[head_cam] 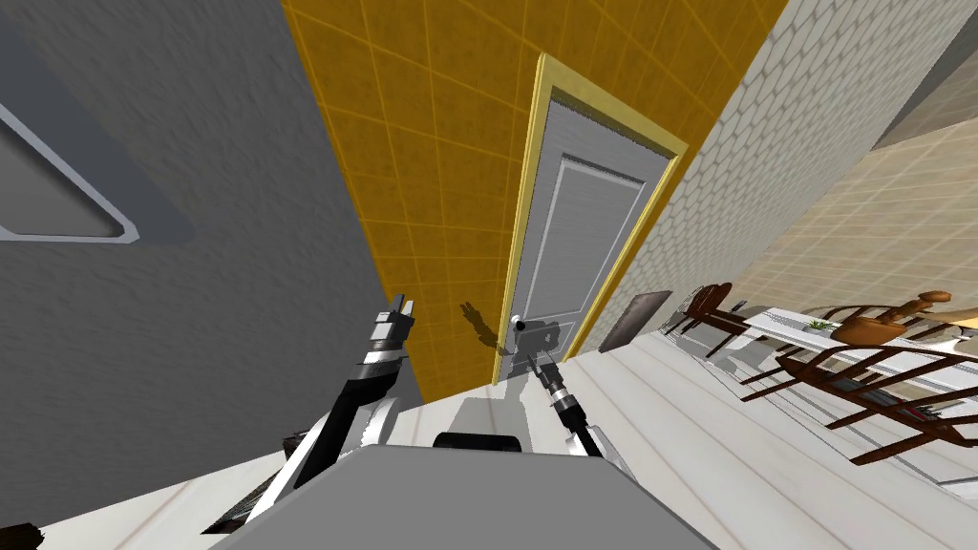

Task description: Pull the door open

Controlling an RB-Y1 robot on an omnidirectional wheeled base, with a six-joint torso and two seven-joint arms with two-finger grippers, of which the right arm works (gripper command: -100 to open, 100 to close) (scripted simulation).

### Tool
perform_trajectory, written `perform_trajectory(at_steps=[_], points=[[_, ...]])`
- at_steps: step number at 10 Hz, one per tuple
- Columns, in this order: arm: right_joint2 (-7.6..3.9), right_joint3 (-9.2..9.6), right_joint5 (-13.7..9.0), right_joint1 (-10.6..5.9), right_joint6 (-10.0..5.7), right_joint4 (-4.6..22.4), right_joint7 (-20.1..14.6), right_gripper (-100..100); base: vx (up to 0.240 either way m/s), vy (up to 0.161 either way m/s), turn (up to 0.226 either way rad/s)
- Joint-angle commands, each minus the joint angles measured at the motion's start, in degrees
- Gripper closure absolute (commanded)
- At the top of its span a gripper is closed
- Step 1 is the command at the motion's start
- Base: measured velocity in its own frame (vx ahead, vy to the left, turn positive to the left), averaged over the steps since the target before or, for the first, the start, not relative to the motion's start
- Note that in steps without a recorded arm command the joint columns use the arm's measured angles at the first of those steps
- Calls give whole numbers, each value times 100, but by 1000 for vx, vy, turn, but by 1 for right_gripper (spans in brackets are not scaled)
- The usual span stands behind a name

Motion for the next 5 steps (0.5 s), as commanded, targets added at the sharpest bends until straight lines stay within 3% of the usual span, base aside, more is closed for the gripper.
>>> perform_trajectory(at_steps=[1,5], points=[[-17,-28,54,-68,-87,239,181,-100,108,-24,26],[-55,-78,141,-189,-229,654,466,-100,81,-26,21]])
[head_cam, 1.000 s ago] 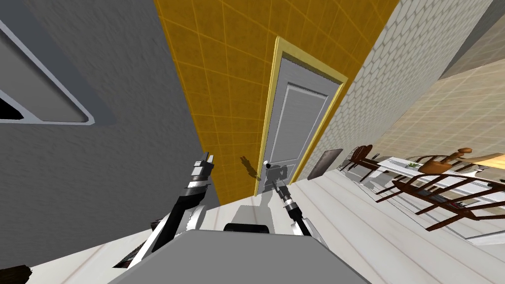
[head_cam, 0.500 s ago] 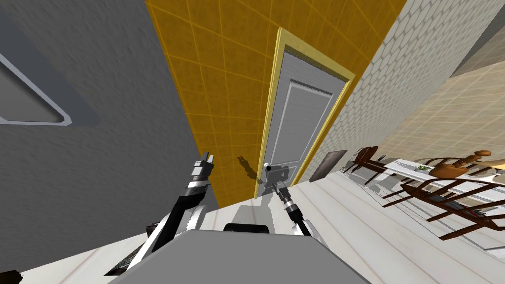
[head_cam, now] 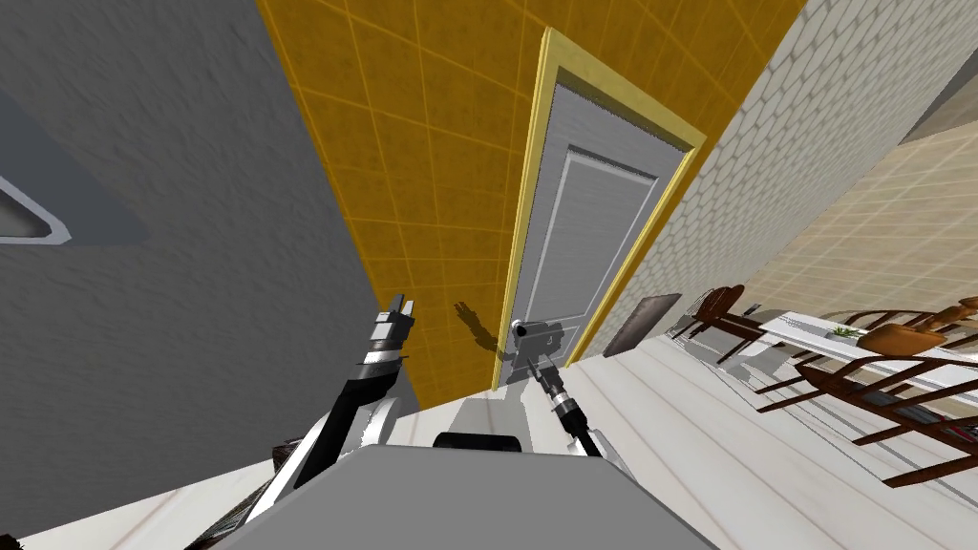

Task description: Pull the door open

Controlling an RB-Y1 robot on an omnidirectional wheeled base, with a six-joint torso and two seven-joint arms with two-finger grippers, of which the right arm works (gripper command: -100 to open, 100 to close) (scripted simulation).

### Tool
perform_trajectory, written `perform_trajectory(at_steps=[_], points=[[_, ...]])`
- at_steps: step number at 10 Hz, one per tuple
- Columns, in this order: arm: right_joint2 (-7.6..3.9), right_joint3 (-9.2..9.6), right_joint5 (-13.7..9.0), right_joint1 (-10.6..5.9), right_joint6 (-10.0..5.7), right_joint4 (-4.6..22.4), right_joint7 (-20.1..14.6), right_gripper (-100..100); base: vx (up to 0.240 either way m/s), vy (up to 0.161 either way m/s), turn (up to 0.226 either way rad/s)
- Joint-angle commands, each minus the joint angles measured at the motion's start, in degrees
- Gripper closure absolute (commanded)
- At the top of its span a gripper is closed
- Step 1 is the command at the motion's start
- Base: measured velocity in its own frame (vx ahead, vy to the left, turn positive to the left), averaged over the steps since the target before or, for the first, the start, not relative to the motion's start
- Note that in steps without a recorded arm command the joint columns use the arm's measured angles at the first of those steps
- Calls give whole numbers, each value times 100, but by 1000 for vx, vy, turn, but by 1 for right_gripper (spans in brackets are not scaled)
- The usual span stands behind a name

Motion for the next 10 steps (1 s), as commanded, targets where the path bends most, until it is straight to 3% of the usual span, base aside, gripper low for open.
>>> perform_trajectory(at_steps=[1,2,7,10], points=[[-22,-24,57,-41,-65,189,164,-100,117,-28,34],[-10,-11,36,-9,-29,85,89,-100,54,-12,9],[108,-58,16,-97,35,172,244,-100,157,54,6],[181,-86,0,-150,77,221,326,-100,215,-13,67]])
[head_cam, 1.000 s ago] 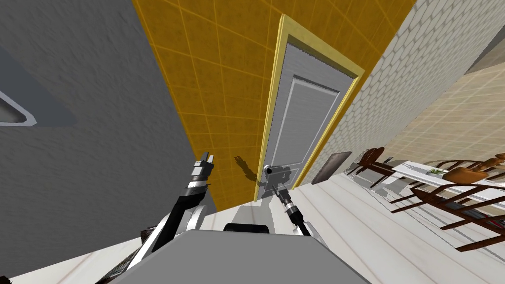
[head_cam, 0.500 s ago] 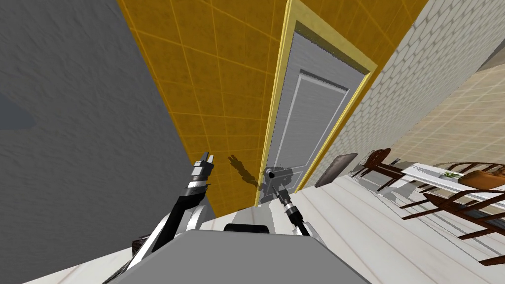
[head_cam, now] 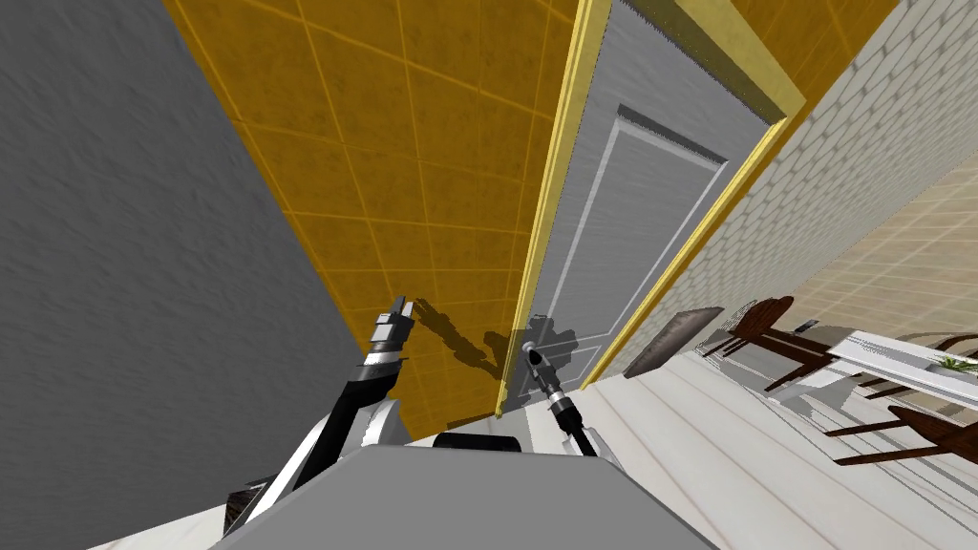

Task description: Pull the door open

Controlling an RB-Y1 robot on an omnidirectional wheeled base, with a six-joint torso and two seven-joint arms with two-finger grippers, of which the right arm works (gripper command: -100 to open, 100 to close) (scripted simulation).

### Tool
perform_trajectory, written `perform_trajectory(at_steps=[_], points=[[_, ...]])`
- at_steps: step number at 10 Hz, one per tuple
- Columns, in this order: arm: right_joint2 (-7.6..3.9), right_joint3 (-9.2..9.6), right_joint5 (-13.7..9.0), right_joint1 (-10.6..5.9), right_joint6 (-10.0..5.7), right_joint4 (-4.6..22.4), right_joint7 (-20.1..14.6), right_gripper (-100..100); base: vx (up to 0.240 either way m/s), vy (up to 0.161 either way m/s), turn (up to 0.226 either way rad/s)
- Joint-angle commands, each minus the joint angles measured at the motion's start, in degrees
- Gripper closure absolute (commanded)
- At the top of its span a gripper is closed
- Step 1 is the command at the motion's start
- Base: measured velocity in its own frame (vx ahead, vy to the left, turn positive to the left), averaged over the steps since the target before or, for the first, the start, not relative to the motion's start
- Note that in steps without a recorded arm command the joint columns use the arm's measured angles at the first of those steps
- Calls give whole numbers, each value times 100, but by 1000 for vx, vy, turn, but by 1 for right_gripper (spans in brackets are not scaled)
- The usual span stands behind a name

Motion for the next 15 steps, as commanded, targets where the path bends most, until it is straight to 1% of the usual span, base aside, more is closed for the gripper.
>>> perform_trajectory(at_steps=[1,2,7,8,9,10,15], points=[[0,0,0,0,0,0,0,-100,49,-32,69],[0,0,0,0,0,0,0,100,-43,-3,-14],[0,0,0,0,0,0,0,100,-9,2,-6],[-36,-10,-75,-2,24,-7,-168,100,-26,-16,51],[-39,-3,-101,0,27,-9,-239,100,-40,-25,45],[-47,18,-176,4,33,-15,-434,100,-39,-22,65],[-77,97,-468,21,59,-37,-1161,100,-37,-25,73]])
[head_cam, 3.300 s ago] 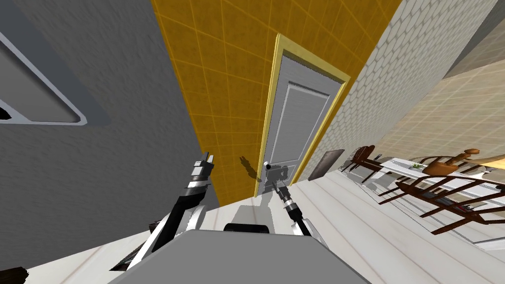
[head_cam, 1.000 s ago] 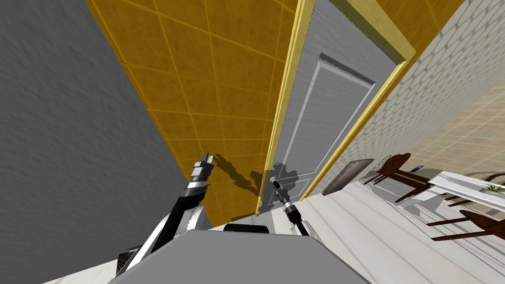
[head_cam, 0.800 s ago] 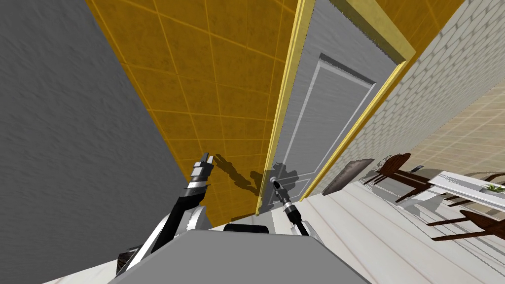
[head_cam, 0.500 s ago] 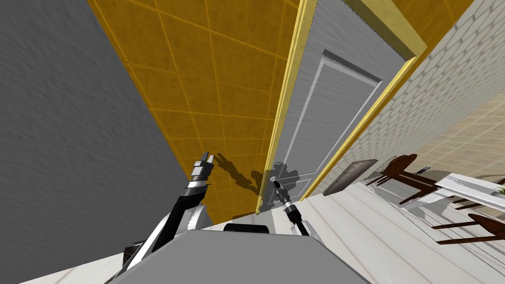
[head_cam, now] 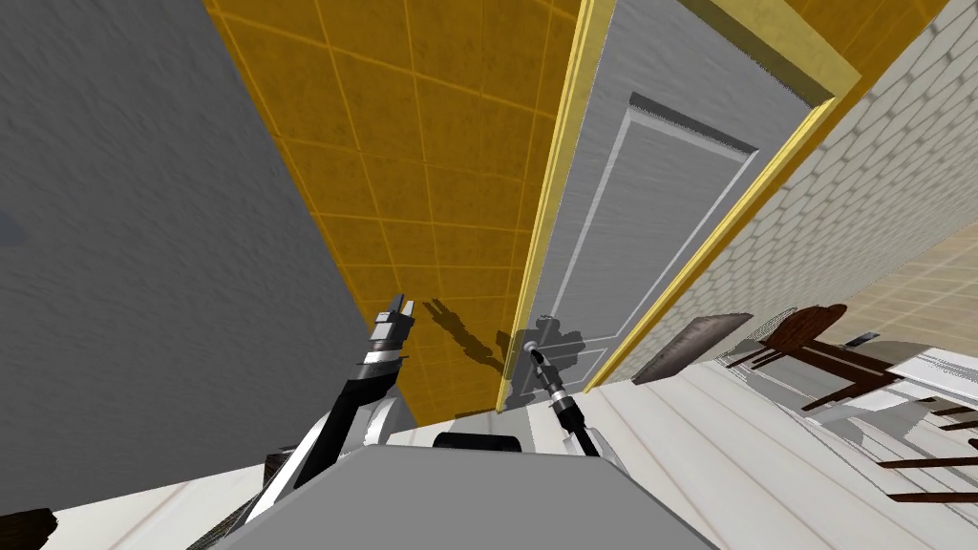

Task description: Pull the door open

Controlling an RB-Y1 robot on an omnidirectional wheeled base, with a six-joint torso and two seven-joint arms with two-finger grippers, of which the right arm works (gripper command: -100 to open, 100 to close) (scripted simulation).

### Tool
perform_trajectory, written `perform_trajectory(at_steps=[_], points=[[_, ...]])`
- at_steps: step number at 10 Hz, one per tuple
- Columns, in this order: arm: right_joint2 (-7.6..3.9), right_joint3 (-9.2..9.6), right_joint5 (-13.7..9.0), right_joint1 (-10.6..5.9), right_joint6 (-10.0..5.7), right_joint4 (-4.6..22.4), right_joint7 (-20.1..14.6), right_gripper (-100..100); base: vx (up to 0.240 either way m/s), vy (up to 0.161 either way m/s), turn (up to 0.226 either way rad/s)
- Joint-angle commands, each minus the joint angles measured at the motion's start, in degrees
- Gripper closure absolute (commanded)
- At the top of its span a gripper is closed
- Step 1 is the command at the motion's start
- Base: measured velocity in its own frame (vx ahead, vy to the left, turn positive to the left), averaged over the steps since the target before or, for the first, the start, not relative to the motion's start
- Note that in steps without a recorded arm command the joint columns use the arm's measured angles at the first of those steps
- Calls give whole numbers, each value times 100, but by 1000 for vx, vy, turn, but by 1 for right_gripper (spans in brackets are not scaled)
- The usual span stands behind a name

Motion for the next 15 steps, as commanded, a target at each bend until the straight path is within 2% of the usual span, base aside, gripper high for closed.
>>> perform_trajectory(at_steps=[1,2,10,11,13,14,15], points=[[-7,31,-125,11,10,14,-286,100,-45,-24,96],[-7,31,-125,11,10,14,-323,100,-35,-16,40],[-61,174,-650,42,56,-26,-1534,100,-37,-16,75],[-61,174,-650,42,56,-26,-1549,100,-25,-7,35],[-83,231,-857,53,75,-41,-1909,100,-45,-15,99],[-83,231,-857,53,75,-41,-1999,100,-37,-25,60],[-94,261,-967,60,85,-49,-2196,100,-36,-21,105]])
